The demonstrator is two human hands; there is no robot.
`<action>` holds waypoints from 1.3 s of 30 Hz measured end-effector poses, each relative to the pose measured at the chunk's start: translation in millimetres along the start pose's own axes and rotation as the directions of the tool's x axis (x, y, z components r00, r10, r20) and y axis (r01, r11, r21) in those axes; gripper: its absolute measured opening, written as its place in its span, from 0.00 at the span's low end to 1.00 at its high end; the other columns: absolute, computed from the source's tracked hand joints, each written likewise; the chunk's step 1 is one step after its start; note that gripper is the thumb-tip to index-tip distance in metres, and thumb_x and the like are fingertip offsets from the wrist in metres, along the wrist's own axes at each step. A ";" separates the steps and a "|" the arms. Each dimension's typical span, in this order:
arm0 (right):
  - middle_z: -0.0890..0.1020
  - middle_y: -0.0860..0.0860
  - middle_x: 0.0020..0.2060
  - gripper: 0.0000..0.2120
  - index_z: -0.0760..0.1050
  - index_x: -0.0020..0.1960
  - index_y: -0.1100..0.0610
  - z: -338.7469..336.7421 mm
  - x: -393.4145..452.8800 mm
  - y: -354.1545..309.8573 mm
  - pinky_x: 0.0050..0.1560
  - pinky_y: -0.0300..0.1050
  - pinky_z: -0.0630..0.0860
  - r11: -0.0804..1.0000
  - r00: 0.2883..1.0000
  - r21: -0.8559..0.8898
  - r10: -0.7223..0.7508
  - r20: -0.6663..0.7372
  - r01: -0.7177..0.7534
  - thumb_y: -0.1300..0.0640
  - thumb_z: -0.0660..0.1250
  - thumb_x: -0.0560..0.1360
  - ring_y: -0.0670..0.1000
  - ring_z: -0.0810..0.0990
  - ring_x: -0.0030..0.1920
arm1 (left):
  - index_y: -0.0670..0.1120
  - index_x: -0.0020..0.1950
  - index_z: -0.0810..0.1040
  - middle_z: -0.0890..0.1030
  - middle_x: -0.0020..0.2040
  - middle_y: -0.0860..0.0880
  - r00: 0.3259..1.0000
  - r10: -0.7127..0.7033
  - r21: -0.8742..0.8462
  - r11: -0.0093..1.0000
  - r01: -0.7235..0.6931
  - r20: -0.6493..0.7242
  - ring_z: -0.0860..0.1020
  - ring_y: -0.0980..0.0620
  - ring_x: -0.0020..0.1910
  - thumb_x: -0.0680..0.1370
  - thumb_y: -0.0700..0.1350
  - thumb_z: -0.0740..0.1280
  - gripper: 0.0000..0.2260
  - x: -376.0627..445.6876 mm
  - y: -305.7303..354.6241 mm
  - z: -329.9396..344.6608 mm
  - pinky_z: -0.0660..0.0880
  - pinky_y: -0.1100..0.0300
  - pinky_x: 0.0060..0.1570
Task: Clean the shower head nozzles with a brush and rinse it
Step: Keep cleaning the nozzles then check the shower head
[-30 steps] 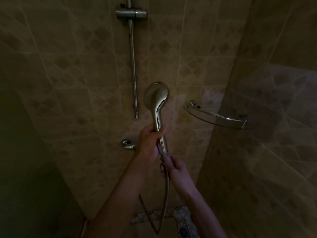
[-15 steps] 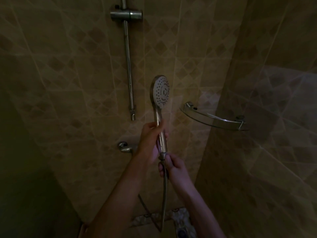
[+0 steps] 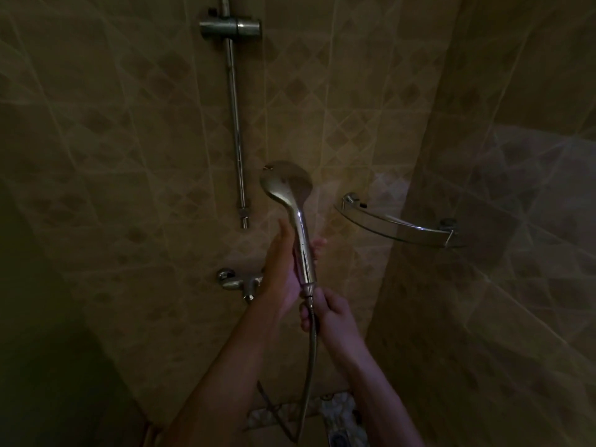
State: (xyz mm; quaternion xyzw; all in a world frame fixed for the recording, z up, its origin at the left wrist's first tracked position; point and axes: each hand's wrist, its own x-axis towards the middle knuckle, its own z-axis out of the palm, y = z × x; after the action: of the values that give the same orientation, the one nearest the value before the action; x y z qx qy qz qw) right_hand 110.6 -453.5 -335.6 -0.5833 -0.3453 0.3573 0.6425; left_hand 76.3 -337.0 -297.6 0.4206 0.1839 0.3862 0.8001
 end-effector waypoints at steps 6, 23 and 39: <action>0.76 0.51 0.31 0.12 0.75 0.48 0.59 -4.2 2.0 2.4 0.35 0.41 0.71 0.999 0.999 0.001 0.034 0.003 -0.034 0.58 0.54 0.83 0.46 0.73 0.32 | 0.44 0.43 0.78 0.78 0.34 0.47 0.995 0.094 0.107 0.990 -0.090 -0.040 0.77 0.51 0.34 0.75 0.42 0.69 0.02 1.0 -8.4 -8.5 0.74 0.60 0.33; 0.74 0.51 0.30 0.13 0.75 0.51 0.62 -12.0 1.2 -6.8 0.33 0.37 0.69 0.998 0.999 -0.054 0.029 0.013 -0.028 0.59 0.53 0.83 0.45 0.71 0.31 | 0.40 0.54 0.71 0.81 0.33 0.49 0.987 0.122 0.078 0.990 -0.115 -0.101 0.81 0.52 0.33 0.74 0.43 0.72 0.14 5.1 -8.5 6.2 0.81 0.55 0.38; 0.70 0.52 0.32 0.13 0.73 0.51 0.63 -13.9 -4.5 -13.2 0.33 0.38 0.65 0.997 0.998 0.051 0.057 -0.012 -0.057 0.58 0.52 0.84 0.45 0.69 0.31 | 0.39 0.59 0.73 0.83 0.44 0.40 0.996 0.079 -0.049 0.995 -0.081 -0.035 0.81 0.48 0.37 0.74 0.51 0.70 0.20 -0.5 -2.4 10.4 0.77 0.56 0.39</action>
State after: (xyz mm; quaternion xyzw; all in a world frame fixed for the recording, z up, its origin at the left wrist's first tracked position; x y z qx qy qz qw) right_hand 121.0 -465.2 -323.7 -0.5788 -0.3151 0.3803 0.6490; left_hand 83.6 -343.8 -293.6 0.4007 0.1702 0.4295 0.7912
